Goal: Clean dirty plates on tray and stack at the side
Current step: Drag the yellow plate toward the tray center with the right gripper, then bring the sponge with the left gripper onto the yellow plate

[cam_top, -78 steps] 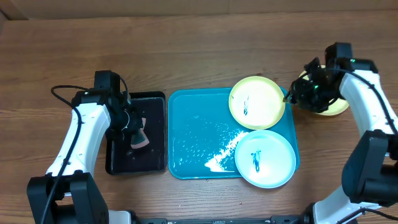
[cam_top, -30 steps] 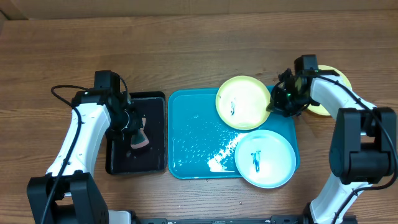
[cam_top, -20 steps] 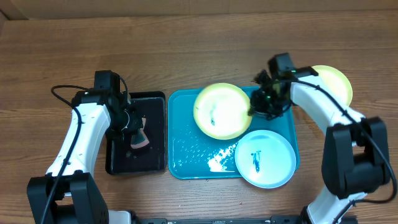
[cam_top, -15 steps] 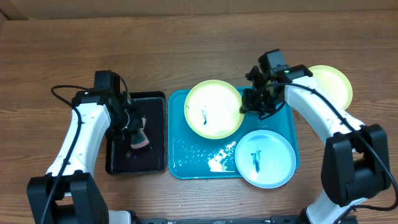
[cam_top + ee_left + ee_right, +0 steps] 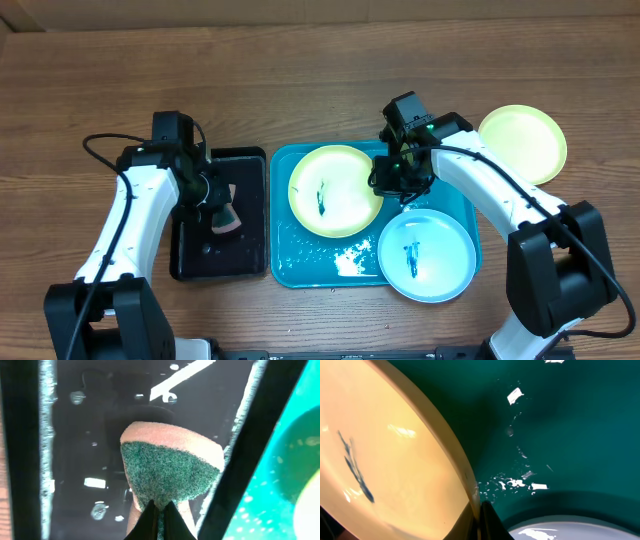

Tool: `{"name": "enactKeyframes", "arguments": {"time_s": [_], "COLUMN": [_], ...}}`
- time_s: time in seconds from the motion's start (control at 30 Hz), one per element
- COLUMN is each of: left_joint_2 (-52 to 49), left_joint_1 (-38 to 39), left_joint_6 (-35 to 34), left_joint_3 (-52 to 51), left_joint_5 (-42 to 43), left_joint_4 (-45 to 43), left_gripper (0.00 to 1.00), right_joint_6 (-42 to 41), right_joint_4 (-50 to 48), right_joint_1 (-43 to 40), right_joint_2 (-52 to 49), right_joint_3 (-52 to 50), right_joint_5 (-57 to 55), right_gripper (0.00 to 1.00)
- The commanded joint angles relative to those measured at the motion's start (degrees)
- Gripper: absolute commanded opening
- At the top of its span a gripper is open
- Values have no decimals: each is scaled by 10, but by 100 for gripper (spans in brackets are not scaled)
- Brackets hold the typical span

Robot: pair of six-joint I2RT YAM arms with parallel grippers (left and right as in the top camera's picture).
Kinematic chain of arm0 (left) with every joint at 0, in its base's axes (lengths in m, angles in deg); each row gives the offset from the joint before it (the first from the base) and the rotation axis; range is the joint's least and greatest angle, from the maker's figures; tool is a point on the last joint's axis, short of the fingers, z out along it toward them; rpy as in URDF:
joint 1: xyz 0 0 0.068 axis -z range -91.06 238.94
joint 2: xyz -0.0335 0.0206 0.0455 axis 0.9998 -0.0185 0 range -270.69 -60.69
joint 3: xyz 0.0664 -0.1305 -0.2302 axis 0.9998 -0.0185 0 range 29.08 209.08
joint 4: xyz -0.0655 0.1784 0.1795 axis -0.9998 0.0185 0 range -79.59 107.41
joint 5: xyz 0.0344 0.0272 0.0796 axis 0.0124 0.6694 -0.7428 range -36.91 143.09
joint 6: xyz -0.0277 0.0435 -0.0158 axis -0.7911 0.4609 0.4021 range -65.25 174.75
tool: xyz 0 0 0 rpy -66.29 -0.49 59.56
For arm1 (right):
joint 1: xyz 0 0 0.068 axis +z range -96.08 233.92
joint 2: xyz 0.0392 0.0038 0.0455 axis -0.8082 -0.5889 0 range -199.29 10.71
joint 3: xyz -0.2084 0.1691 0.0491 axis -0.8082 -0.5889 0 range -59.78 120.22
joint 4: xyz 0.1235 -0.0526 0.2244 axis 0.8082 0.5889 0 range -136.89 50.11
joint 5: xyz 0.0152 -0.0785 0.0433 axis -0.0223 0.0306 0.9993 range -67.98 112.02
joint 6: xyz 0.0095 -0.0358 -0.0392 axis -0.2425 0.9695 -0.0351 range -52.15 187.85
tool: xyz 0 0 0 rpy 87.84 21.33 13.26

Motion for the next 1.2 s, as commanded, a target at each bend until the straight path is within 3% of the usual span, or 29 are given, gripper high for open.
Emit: {"name": "enactKeyframes", "arguments": {"time_s": [0.0, 0.37, 0.87, 1.17], "left_joint_2": [1, 1, 1, -49], "left_joint_1": [19, 90, 267, 285], "left_joint_6": [19, 19, -10, -30], "left_joint_3": [1, 2, 2, 2], "left_joint_5": [24, 30, 12, -36], "left_joint_4": [-4, -21, -92, -95], "left_gripper": [4, 4, 4, 4], "right_joint_6": [-13, -24, -35, -40], "right_joint_4": [-11, -35, -50, -64], "right_joint_1": [-1, 21, 30, 55], "right_joint_2": [8, 7, 7, 7], "right_joint_3": [-20, -86, -90, -96], "right_joint_5": [-13, -6, 12, 12], "right_gripper": [4, 4, 4, 4]}}
